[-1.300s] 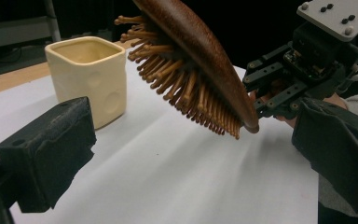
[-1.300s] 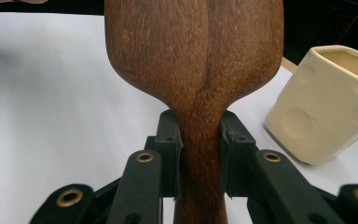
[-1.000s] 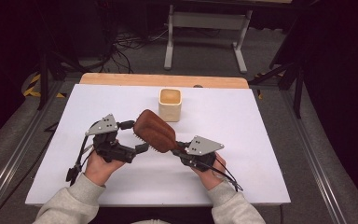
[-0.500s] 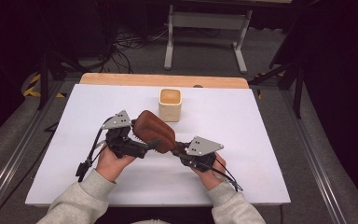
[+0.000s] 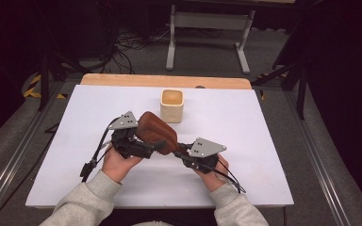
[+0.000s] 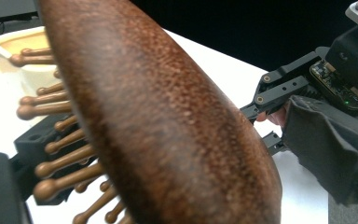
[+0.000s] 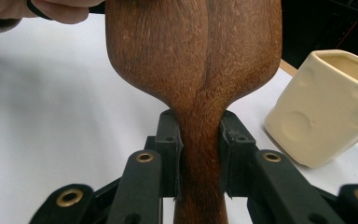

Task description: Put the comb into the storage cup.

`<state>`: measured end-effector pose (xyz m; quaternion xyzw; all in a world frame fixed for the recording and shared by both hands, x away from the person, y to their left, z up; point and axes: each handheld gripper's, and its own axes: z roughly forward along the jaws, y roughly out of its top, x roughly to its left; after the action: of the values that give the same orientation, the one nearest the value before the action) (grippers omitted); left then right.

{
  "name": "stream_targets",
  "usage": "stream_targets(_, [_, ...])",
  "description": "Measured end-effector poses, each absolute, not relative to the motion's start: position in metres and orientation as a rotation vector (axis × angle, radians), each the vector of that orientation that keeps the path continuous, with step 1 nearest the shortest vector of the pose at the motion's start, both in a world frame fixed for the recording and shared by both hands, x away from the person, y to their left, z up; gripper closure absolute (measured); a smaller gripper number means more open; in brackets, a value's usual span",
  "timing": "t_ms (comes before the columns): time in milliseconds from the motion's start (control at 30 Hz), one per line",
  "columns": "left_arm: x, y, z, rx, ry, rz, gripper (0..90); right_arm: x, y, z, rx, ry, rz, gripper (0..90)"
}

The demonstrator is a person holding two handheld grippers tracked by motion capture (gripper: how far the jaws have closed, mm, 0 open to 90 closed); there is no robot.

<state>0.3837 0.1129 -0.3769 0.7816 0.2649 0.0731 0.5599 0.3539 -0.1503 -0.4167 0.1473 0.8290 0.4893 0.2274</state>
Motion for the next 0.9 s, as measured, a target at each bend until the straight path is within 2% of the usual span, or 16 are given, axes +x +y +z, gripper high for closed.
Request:
stream_targets(33, [0.384, 0.113, -0.377, 1.842, 0.623, 0.171, 11.4, 0.354, -0.151, -0.417, 0.406, 2.283, 1.35, 72.6])
stream_targets(233, [0.385, 0.116, -0.376, 1.838, 0.637, 0.165, 20.2, 0.354, -0.151, -0.417, 0.404, 2.278, 1.349, 72.6])
stream_targets(367, [0.386, 0.119, -0.375, 1.818, 0.655, 0.125, 24.3, 0.354, -0.151, -0.418, 0.4, 2.279, 1.345, 72.6])
stream_targets(533, [0.389, 0.123, -0.373, 1.788, 0.659, 0.053, 34.6, 0.354, -0.149, -0.419, 0.388, 2.285, 1.325, 72.5])
stream_targets(900, [0.387, 0.123, -0.371, 1.789, 0.613, 0.007, 48.7, 0.355, -0.148, -0.422, 0.381, 2.304, 1.297, 72.1])
